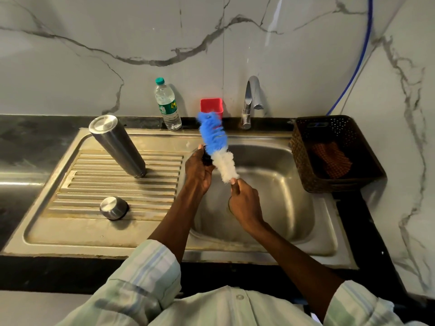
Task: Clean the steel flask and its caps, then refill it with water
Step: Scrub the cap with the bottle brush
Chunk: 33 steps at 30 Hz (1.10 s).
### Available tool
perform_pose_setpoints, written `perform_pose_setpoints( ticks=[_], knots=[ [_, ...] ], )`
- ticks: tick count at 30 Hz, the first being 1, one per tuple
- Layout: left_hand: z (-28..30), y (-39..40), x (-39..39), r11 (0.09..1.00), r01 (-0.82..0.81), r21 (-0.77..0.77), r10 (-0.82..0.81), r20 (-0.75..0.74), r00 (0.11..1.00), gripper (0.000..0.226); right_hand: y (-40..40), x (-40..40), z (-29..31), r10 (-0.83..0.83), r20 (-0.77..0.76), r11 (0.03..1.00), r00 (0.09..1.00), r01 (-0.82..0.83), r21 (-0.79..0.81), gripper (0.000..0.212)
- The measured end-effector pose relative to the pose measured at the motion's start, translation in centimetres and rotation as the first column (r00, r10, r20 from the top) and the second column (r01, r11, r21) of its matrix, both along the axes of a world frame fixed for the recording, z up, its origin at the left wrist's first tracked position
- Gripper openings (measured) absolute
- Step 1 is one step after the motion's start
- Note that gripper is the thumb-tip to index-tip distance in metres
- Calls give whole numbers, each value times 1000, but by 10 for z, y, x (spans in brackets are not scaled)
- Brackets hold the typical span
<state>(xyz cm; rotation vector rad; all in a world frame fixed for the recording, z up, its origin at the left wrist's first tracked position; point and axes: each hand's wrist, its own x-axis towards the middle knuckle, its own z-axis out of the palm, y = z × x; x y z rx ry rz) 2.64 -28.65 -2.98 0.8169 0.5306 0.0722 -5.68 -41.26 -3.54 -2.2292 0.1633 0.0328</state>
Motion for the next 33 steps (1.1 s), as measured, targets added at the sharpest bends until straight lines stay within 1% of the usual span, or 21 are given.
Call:
perform_pose_setpoints(
  ticks=[2,4,6,7,10,11,13,16,19,22,24,26,27,28,30,32,33],
  knots=[
    [1,0,0,1000,32,1,-32,5,999,18,0,-5,-4,35,12,999,999,-35,-22,30],
    [3,-6,-5,999,40,15,-40,1,999,21,0,5,-1,-22,-26,998,999,24,53,32],
    [0,-8,-5,1000,14,-10,-14,1,1000,24,0,14,3,-86,-65,988,994,94,123,36],
    [0,-8,-5,1000,5,-13,-5,-2,1000,24,0,13,3,-87,-63,988,994,94,123,36],
    [2,-3,-5,1000,14,-16,-14,18,1000,19,-1,-2,-3,28,-16,999,999,-27,23,32],
    [4,-2,-5,999,30,-25,-29,23,999,18,-1,-4,-5,43,-10,999,999,-43,5,32],
    [5,-5,-7,999,46,-24,-45,23,999,22,-2,4,-3,-11,-31,998,999,13,64,32],
    [0,-6,-8,1000,13,-20,-13,10,1000,26,0,12,3,-77,-72,988,994,86,132,37],
    [-1,-1,-9,999,4,-50,-3,33,999,29,1,5,2,-48,-61,990,997,56,127,37],
    [2,4,-7,996,33,-86,-27,65,998,36,-2,6,2,-62,-75,988,995,72,134,35],
    [7,4,-8,995,94,-43,-89,101,991,29,-2,6,2,-49,-54,991,997,55,121,34],
    [10,6,-9,988,143,-60,-134,131,982,18,-2,6,2,-27,-43,994,999,31,102,34],
    [11,6,-9,986,150,-73,-139,135,981,16,-3,7,1,-38,-50,995,998,42,94,35],
    [11,6,-9,986,148,-76,-138,125,983,17,-5,9,1,-57,-71,994,996,63,90,35],
    [11,5,-9,988,127,-87,-119,100,988,26,-9,11,1,-80,-94,992,992,88,89,36],
    [11,5,-5,988,99,-122,-89,80,993,32,-8,4,0,-62,-54,995,997,66,69,36],
    [10,6,-2,985,84,-148,-73,75,994,28,-7,0,-1,-47,-24,997,999,49,59,35]
  ],
)
